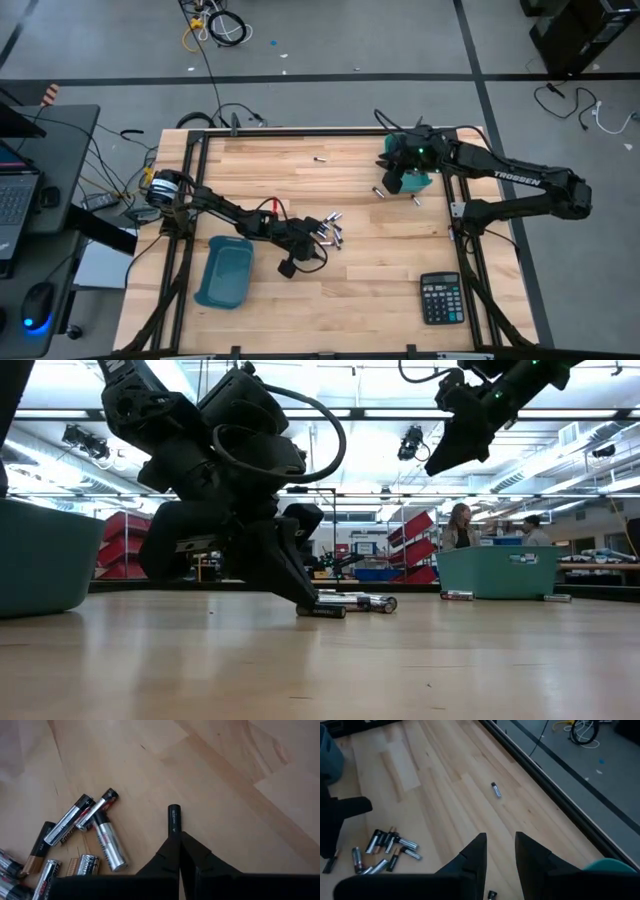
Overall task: Sort batteries
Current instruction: Put the black battery into the green bin
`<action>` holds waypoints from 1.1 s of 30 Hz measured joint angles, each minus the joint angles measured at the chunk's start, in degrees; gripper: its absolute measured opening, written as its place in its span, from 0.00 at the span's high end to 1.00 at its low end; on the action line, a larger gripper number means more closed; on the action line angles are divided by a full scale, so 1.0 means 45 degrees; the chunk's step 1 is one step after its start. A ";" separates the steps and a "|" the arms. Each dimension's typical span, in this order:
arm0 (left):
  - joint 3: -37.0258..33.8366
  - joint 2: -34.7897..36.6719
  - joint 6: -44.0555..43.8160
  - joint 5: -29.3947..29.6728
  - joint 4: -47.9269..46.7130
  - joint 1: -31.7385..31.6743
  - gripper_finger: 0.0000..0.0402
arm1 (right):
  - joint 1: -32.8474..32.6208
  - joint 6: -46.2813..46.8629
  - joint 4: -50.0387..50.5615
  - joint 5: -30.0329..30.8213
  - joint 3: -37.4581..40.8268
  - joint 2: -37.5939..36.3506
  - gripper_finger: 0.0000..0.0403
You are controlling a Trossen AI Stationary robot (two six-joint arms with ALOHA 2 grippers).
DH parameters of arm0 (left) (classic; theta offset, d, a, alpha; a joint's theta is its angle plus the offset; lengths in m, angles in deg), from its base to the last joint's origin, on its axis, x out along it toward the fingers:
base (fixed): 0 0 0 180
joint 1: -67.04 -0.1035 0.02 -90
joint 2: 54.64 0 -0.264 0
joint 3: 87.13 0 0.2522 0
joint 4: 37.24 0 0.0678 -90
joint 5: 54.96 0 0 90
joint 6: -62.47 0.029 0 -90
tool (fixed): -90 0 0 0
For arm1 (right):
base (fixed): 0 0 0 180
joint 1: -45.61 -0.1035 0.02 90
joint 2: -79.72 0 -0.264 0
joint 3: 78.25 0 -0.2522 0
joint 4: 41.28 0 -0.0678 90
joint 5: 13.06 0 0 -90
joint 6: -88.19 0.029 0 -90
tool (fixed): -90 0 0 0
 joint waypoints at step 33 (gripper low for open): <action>-0.0112 -0.0010 -0.0435 0.0130 0.0231 0.0005 0.80 | -0.0198 0.0145 0.0000 0.0000 0.0000 0.0010 0.78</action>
